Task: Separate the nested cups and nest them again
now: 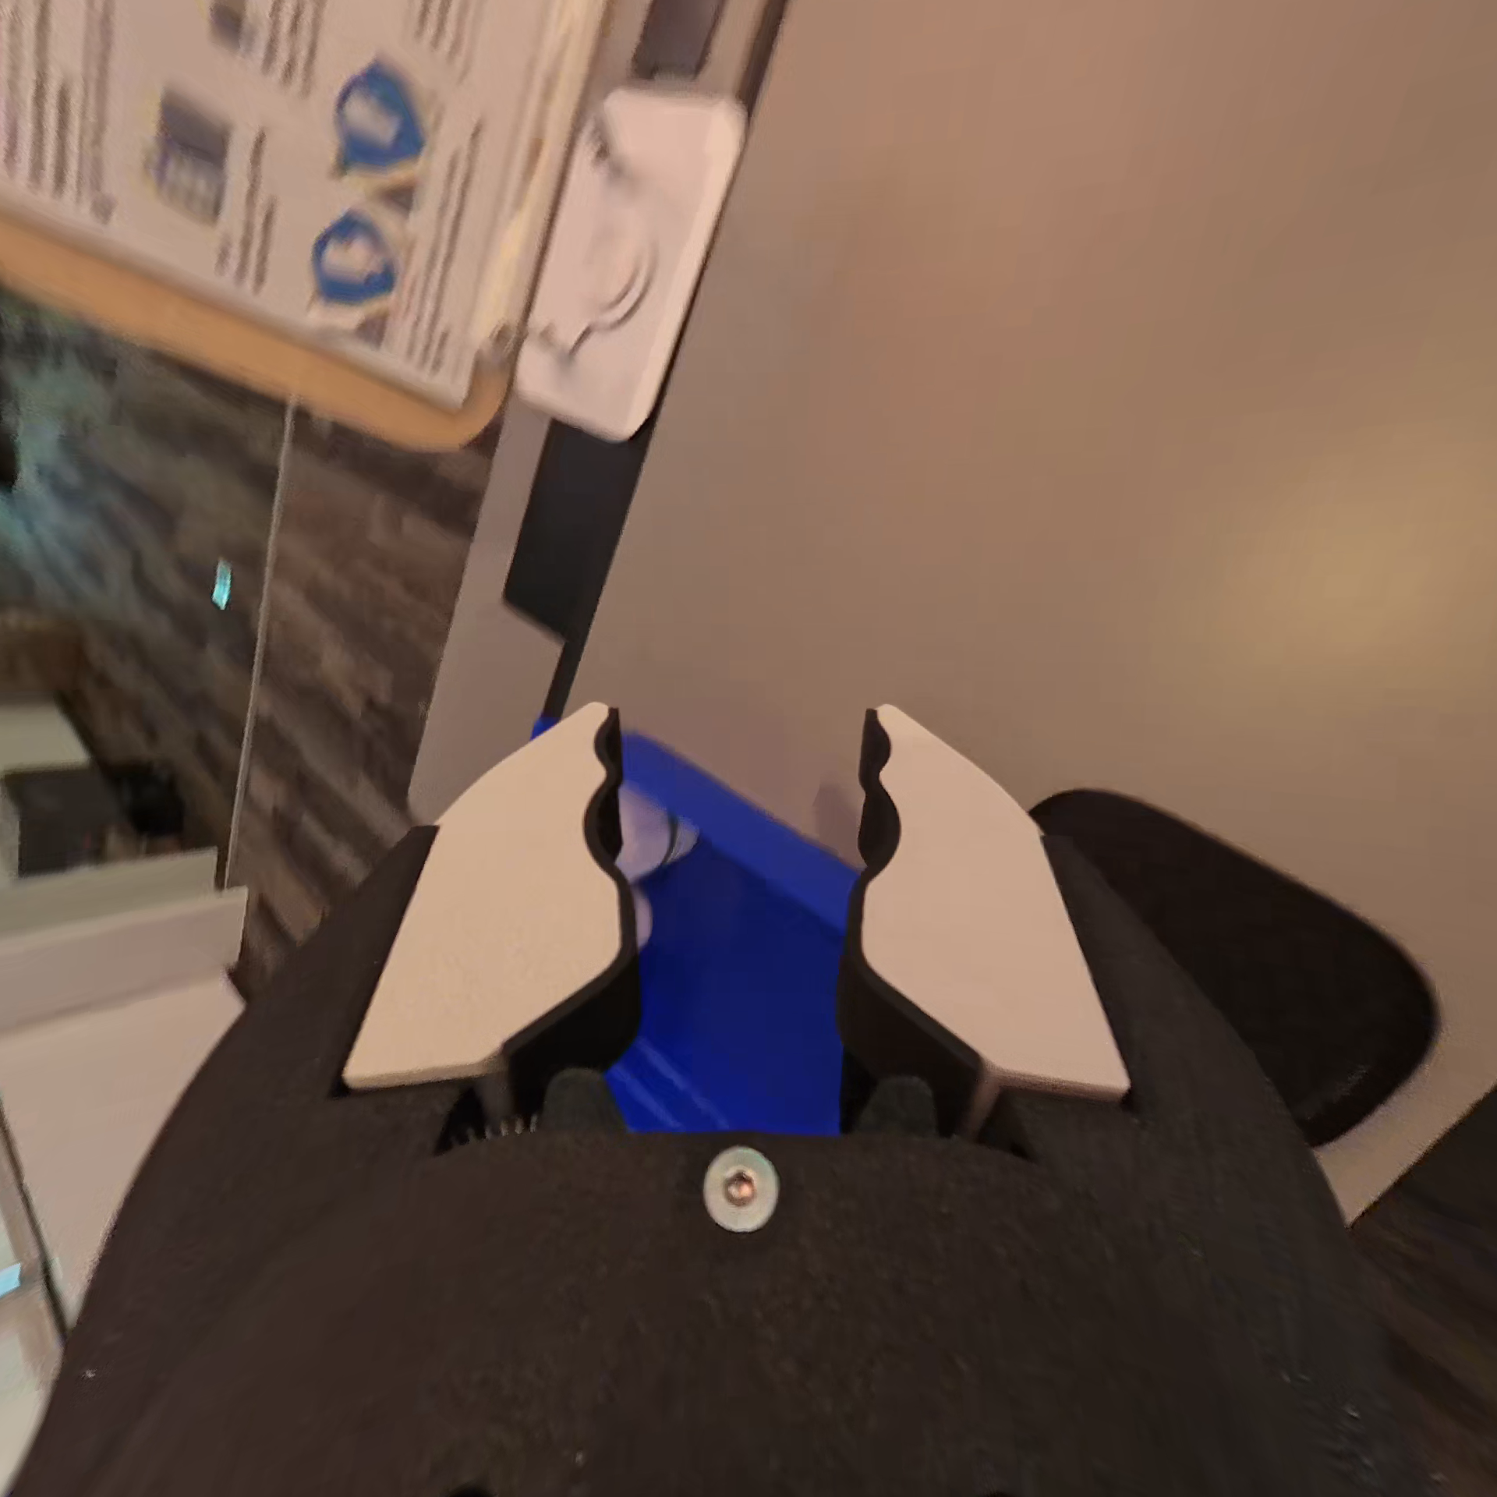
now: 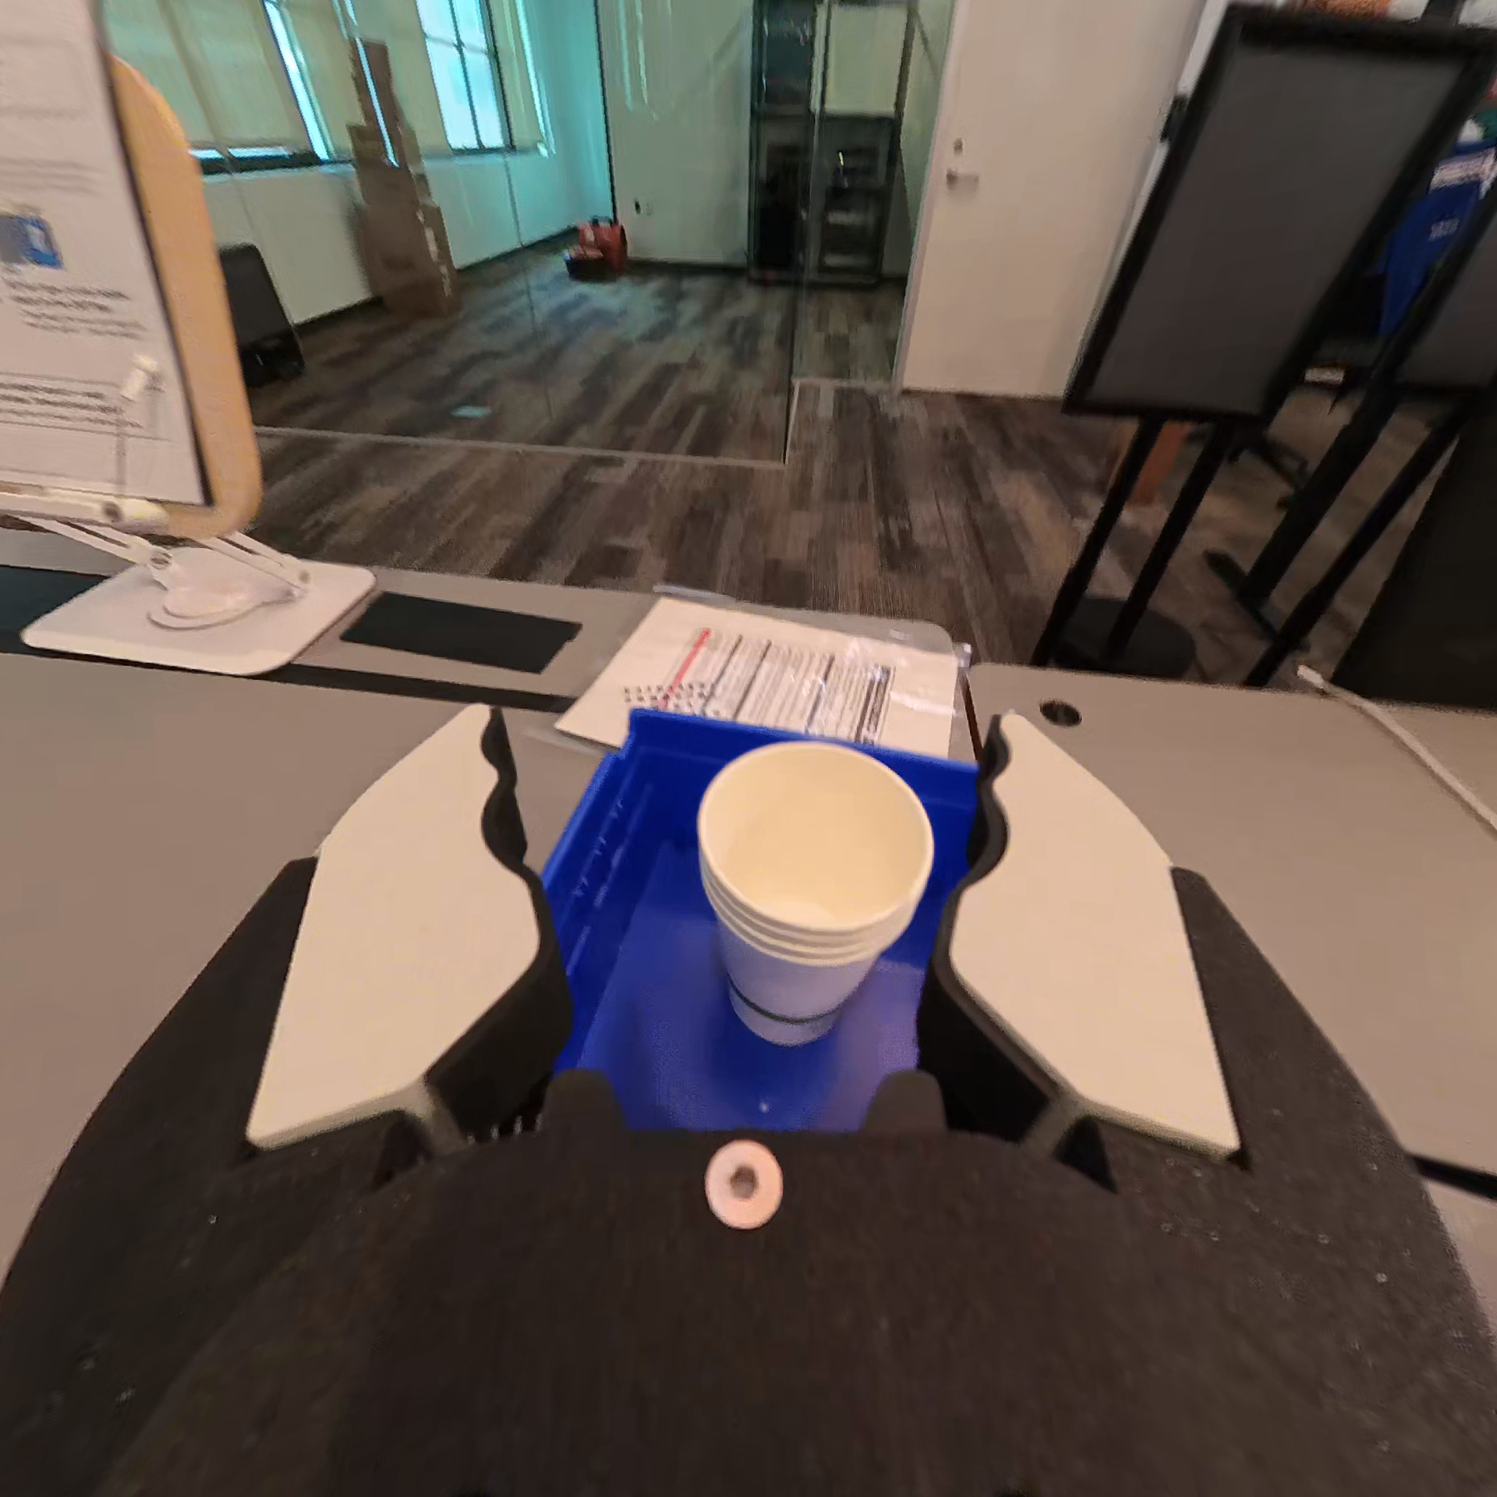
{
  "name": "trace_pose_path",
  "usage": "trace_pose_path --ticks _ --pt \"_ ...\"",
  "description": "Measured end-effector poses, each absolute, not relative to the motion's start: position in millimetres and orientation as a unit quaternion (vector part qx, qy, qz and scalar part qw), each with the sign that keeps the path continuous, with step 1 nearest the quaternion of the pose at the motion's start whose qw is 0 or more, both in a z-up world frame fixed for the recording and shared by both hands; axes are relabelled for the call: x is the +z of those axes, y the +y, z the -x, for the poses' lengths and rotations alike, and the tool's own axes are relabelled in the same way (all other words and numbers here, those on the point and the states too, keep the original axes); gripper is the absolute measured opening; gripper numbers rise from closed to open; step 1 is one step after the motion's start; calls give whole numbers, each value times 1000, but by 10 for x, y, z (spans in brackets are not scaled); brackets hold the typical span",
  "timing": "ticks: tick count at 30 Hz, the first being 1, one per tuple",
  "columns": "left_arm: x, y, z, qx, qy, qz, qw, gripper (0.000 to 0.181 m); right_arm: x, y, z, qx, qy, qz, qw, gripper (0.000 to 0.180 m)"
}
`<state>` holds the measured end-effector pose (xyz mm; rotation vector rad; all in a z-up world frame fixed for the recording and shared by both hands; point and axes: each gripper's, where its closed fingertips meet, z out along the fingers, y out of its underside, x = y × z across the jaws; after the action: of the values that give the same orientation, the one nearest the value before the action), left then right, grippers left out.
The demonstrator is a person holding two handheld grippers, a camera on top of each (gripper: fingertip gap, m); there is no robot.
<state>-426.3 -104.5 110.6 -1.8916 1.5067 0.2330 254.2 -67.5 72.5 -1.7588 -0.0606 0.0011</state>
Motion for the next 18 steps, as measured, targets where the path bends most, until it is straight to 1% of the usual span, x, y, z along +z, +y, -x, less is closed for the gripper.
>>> trace_pose_path --ticks 2,5,6,9,14,17,18 --pt "1113 -827 4699 129 537 759 346 56 915 -697 -2390 -7 -50 752 657 106" --pt "995 -542 5318 177 478 794 332 51 1079 -678 -2178 -30 -89 736 671 105" --pt "913 -459 5508 194 464 802 322 49 1099 -663 -2120 -41 -103 734 670 104" --pt "532 -286 5938 228 444 824 267 49 1080 -612 -1994 -72 -137 739 656 103" --pt "-69 -12 5996 255 486 806 220 50 1071 -534 -1857 -48 -145 739 656 102" --pt "-251 160 5831 259 512 789 220 47 1074 -537 -1816 -29 -150 736 659 93" --pt "-289 212 5773 253 517 786 223 45 1074 -544 -1821 -24 -148 736 661 93"
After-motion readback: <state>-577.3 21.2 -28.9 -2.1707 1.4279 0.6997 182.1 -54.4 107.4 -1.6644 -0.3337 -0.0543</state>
